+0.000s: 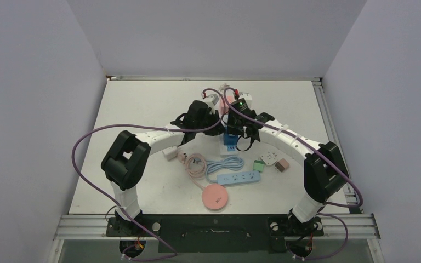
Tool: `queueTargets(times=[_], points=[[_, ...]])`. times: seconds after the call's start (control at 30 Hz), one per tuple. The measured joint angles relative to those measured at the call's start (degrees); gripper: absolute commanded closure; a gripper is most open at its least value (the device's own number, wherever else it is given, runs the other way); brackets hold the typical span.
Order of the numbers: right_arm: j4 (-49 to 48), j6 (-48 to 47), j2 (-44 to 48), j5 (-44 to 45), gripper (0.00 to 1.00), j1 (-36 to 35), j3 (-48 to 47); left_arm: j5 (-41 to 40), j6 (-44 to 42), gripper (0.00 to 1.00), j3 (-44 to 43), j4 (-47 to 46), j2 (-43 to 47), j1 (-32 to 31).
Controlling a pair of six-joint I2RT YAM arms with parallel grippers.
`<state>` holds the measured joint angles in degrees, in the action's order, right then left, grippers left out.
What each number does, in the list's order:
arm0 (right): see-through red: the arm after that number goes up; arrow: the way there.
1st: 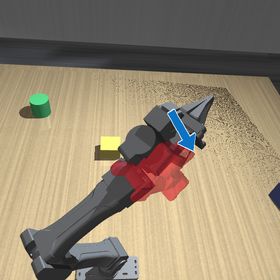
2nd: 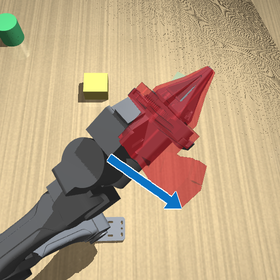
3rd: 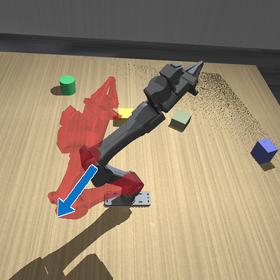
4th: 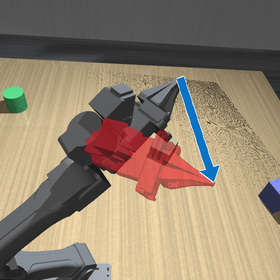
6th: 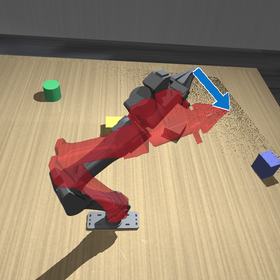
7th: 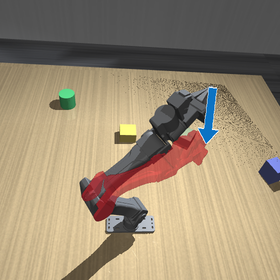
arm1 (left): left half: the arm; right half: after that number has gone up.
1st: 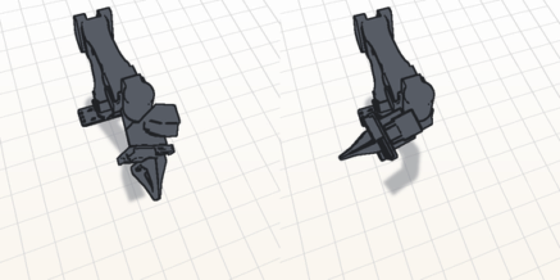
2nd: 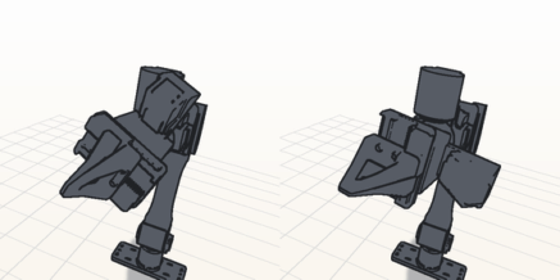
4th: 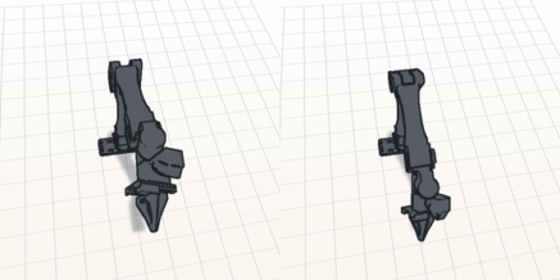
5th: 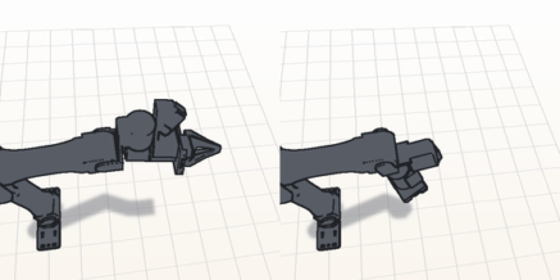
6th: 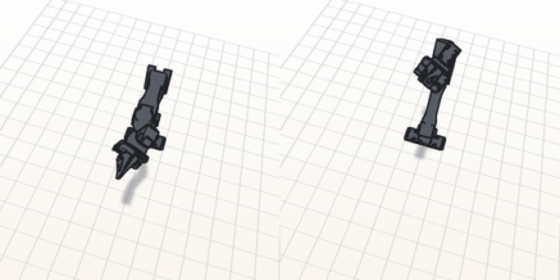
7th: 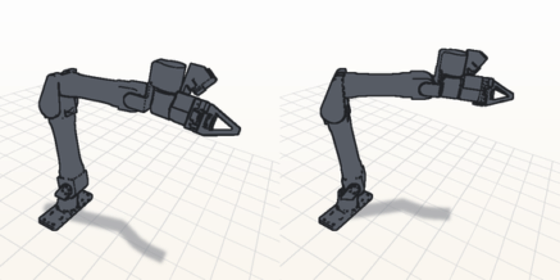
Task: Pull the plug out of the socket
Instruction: Remove the plug from the socket, then place the plug at the center of the board.
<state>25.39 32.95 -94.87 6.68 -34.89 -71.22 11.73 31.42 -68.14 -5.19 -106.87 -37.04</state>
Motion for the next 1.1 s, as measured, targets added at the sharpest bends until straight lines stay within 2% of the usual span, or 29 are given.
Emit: queueTargets(times=[0.13,0.4,0.5,0.6,0.7,0.8,0.93,1.0,1.1], points=[[0.2,-0.8,1.3,3.2,0.95,-1.3,0.0,0.0,-0.7,0.94,-0.7,0.5,-0.5,-0.2],[-0.5,-1.3,10.3,9.8,0.95,-3.7,-0.8,-1.6,-1.8,0.94,-2.0,0.9,-1.2,-1.0],[-0.2,-1.2,10.7,10.8,0.95,-2.1,-1.1,-1.9,-2.0,0.88,-2.0,1.0,-1.0,-1.1],[-0.5,-1.2,10.7,8.5,0.94,3.3,1.1,-2.4,-2.4,0.76,-1.7,1.0,-0.6,-1.2],[-1.0,-1.2,10.6,4.4,0.83,10.5,6.1,-2.6,-3.5,0.56,-0.8,1.5,0.5,-1.3],[-0.2,-1.4,9.7,1.7,0.73,15.1,10.6,-1.4,-4.8,0.41,0.4,3.7,1.9,-1.3],[0.1,-2.1,6.9,-1.2,0.43,15.3,13.3,1.3,-6.9,0.28,2.7,6.5,3.3,-1.5],[0.0,-2.3,6.2,-1.9,0.27,15.2,14.1,2.1,-7.5,0.18,3.8,7.6,3.6,-1.6],[0.2,-2.8,6.1,-2.4,0.16,15.2,14.3,2.8,-8.2,0.12,5.0,9.0,4.4,-1.4]])
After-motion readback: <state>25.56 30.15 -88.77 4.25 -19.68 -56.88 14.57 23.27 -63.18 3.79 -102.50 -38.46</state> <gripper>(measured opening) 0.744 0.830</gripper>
